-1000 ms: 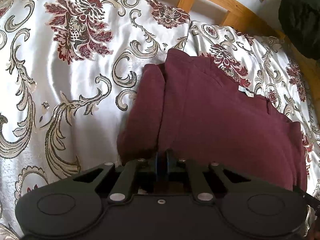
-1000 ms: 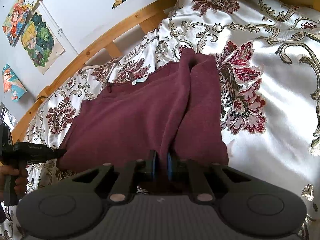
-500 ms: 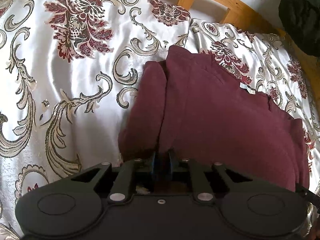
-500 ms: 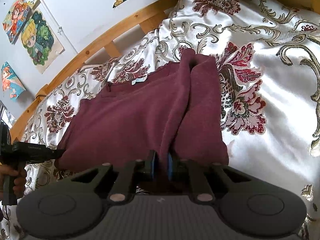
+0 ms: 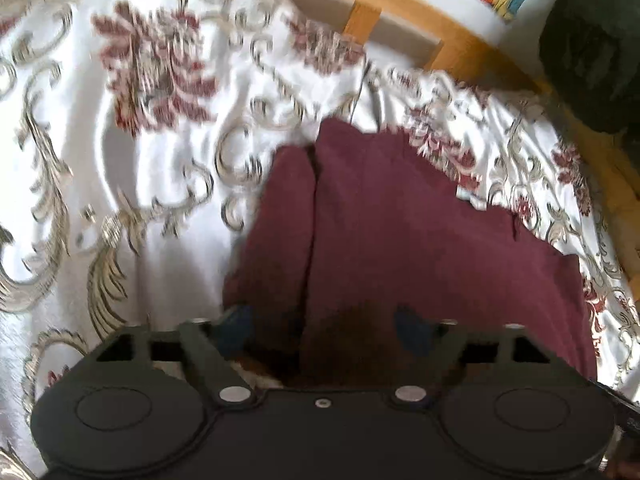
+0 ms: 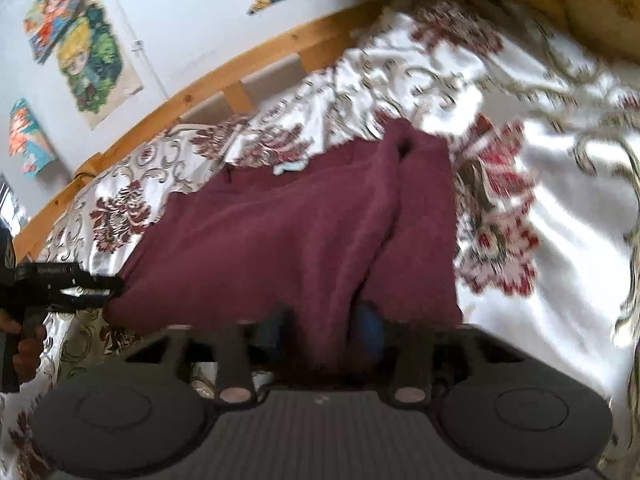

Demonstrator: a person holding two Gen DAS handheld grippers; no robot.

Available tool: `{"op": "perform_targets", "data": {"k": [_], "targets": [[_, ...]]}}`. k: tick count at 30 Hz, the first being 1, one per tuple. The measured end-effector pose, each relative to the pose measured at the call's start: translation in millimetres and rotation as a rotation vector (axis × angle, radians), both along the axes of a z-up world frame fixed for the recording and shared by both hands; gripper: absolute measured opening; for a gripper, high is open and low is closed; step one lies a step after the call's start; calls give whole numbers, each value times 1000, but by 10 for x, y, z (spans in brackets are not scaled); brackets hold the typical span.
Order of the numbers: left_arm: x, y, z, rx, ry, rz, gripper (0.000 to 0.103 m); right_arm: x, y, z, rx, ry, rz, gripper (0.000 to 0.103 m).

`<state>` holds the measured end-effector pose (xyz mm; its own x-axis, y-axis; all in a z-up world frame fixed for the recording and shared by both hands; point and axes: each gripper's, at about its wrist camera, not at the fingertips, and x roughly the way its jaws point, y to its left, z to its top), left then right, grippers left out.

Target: Fold small clothes

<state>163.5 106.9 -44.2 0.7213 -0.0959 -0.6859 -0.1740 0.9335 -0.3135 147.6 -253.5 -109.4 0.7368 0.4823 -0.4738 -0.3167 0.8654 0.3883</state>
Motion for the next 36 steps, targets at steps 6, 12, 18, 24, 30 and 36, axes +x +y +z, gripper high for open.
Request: {"op": "perform_targets", "data": {"k": [6, 12, 18, 24, 30, 36], "targets": [[-1, -42, 15, 85, -8, -2, 93, -25, 66, 28, -56, -41, 10, 61], [60, 54, -71, 62, 39, 33, 100, -28, 52, 25, -61, -49, 1, 79], [155, 171, -160, -24, 84, 59, 102, -58, 136, 23, -96, -80, 30, 97], [294, 185, -139, 12, 72, 42, 102, -126, 185, 68, -140, -150, -26, 103], [408, 136, -152, 42, 50, -37, 102, -88, 435, 220, -292, -204, -195, 103], [458, 122, -197, 16, 37, -59, 102, 19, 940, 253, -359, -218, -154, 103]]}}
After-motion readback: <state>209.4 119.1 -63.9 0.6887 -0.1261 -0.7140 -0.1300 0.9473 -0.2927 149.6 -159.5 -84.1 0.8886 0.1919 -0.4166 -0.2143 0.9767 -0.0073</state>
